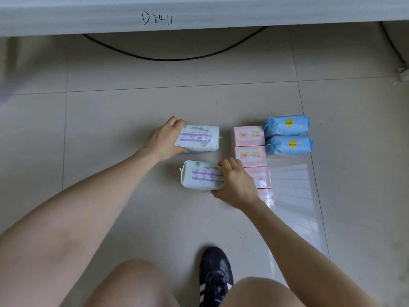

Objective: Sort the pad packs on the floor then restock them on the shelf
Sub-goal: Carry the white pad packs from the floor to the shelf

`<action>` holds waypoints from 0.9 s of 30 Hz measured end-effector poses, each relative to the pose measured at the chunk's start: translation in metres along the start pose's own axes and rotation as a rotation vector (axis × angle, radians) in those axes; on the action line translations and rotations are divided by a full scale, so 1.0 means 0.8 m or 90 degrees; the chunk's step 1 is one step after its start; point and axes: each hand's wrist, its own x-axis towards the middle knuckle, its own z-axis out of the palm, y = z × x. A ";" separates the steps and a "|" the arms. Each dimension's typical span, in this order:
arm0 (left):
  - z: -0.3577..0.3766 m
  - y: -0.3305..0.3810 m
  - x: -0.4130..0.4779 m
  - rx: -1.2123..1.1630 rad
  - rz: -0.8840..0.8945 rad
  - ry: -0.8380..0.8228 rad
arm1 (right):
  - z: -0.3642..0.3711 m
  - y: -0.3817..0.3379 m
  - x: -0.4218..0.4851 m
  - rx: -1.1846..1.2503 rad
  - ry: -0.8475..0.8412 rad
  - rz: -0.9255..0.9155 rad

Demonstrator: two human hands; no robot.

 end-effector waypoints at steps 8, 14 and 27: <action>-0.086 0.028 -0.088 0.000 -0.055 -0.009 | -0.087 -0.052 -0.070 -0.015 -0.054 -0.001; -0.185 0.069 -0.155 0.028 -0.081 -0.011 | -0.186 -0.104 -0.116 -0.027 -0.072 0.003; -0.443 0.166 -0.291 -0.010 -0.140 0.039 | -0.449 -0.199 -0.200 -0.048 -0.074 -0.040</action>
